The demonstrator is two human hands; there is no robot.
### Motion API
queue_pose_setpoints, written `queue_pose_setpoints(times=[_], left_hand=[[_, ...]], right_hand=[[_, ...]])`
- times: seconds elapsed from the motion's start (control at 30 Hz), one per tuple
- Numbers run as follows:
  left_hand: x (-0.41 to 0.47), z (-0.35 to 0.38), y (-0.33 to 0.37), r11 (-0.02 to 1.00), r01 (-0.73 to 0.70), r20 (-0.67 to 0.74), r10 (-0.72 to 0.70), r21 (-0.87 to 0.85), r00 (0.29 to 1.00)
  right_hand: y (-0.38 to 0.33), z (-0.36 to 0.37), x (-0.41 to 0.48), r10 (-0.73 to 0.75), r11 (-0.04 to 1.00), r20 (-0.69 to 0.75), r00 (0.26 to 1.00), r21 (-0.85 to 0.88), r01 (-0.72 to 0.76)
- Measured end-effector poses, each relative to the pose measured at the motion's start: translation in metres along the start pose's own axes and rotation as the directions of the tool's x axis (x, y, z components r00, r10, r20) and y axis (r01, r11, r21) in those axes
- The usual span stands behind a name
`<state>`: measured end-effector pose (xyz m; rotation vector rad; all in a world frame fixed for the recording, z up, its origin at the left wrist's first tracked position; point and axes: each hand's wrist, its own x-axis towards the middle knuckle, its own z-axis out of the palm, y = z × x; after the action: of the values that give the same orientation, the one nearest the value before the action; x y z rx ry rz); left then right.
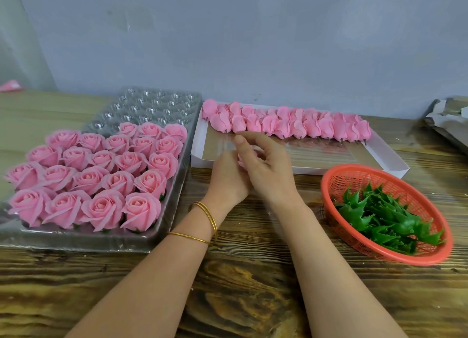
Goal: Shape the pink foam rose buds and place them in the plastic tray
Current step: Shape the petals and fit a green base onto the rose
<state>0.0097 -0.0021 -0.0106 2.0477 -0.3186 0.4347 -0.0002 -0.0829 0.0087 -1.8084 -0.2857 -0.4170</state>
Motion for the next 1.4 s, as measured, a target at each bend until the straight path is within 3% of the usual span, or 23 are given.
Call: queue_pose_setpoints(times=[0.17, 0.37, 0.5, 0.67, 0.77, 0.93, 1.07, 1.2, 1.4], left_hand=[[0.001, 0.002, -0.004, 0.999, 0.018, -0.068, -0.016, 0.029, 0.998], [0.0, 0.003, -0.007, 0.99, 0.078, -0.044, -0.084, -0.12, 0.996], [-0.001, 0.004, -0.006, 0.972, 0.105, -0.051, -0.118, -0.21, 0.992], [0.006, 0.001, -0.003, 0.995, 0.059, -0.063, -0.064, -0.082, 0.996], [0.002, 0.0, -0.003, 0.995, 0.007, -0.079, -0.015, -0.1, 0.997], [0.001, -0.001, 0.0, 0.985, 0.04, -0.035, -0.047, -0.17, 0.998], [0.005, -0.001, -0.003, 0.994, 0.104, -0.039, -0.105, -0.017, 0.994], [0.001, -0.002, 0.002, 0.986, 0.126, -0.019, -0.129, -0.104, 0.991], [0.0, -0.001, 0.002, 0.996, 0.089, -0.056, -0.09, -0.016, 0.994]], right_hand=[[0.006, 0.0, -0.002, -0.04, 0.994, 0.088, 0.995, -0.103, 0.049], [0.007, 0.0, -0.004, 0.032, 0.994, 0.127, 0.991, -0.105, -0.019], [0.005, -0.001, -0.006, -0.04, 0.995, 0.163, 0.986, -0.083, 0.054], [0.007, -0.003, -0.006, -0.079, 0.989, 0.225, 0.971, -0.108, 0.105], [0.009, -0.004, -0.005, -0.09, 0.976, 0.259, 0.962, -0.171, 0.138], [0.013, -0.006, -0.003, -0.11, 0.957, 0.293, 0.95, -0.228, 0.181], [0.01, -0.007, -0.002, -0.046, 0.994, 0.22, 0.974, -0.089, 0.067], [0.008, -0.006, 0.003, 0.062, 0.986, 0.015, 0.998, 0.157, -0.064], [0.013, -0.002, 0.003, -0.028, 0.999, -0.039, 0.999, -0.023, 0.027]])
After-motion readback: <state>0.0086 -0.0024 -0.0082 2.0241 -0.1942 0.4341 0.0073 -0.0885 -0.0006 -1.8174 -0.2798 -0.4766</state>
